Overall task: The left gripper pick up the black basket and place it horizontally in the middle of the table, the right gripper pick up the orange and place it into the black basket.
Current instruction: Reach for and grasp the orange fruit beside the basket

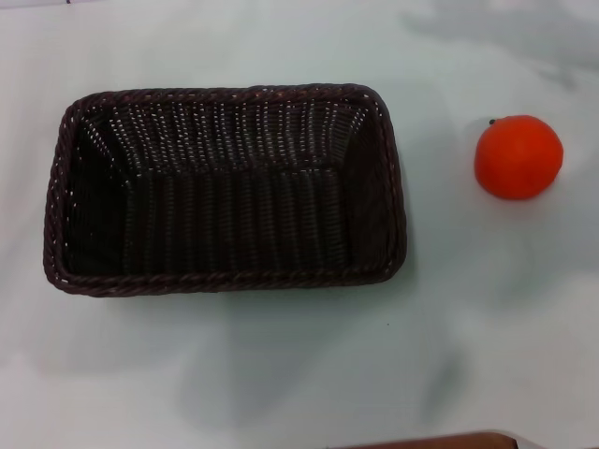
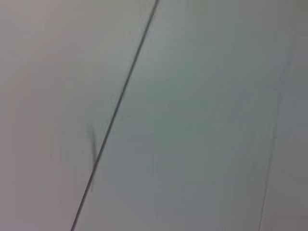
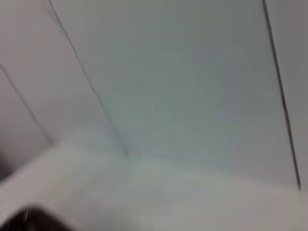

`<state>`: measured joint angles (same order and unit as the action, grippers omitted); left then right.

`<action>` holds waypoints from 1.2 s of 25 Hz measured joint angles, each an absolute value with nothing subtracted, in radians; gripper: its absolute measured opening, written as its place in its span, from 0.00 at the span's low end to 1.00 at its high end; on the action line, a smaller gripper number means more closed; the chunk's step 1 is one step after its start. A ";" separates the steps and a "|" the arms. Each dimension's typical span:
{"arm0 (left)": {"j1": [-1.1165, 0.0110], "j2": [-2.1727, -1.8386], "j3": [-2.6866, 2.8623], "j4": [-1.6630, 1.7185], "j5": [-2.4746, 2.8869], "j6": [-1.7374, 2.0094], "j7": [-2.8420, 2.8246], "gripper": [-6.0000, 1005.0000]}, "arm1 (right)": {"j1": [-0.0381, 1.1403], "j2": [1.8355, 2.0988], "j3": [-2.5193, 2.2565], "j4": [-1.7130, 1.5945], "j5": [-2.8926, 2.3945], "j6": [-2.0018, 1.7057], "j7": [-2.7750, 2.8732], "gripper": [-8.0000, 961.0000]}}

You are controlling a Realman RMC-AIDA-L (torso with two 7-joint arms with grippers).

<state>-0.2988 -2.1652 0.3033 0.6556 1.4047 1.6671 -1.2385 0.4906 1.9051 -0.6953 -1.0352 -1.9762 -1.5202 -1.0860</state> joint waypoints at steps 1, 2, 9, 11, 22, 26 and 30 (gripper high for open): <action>-0.301 -2.165 0.303 0.624 1.378 1.689 -1.184 0.62 | 0.522 1.898 -0.673 -1.085 -2.087 -1.599 -1.006 0.72; -0.303 -2.163 0.301 0.591 1.352 1.707 -1.132 0.62 | 0.522 1.898 -0.673 -1.085 -2.087 -1.599 -1.006 0.72; -0.315 -2.161 0.303 0.518 1.296 1.729 -1.041 0.61 | 0.649 1.890 -0.675 -1.113 -2.467 -1.808 -0.927 0.72; -0.319 -2.160 0.304 0.513 1.297 1.728 -1.039 0.61 | 0.662 1.899 -0.703 -1.112 -2.532 -1.814 -0.925 0.72; -0.328 -2.161 0.304 0.488 1.301 1.724 -1.034 0.61 | 0.669 1.925 -0.782 -1.085 -2.584 -1.734 -0.920 0.71; -0.328 -2.162 0.304 0.475 1.301 1.728 -1.034 0.61 | 0.673 1.922 -0.843 -0.990 -2.586 -1.636 -0.920 0.70; -0.328 -2.163 0.304 0.464 1.299 1.725 -1.033 0.61 | 0.683 1.917 -0.874 -0.924 -2.586 -1.571 -0.922 0.70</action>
<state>-0.3284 -2.1626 0.3037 0.4641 1.2994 1.7255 -1.0331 0.6830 1.9169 -0.8742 -0.9243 -2.5863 -1.5715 -0.9221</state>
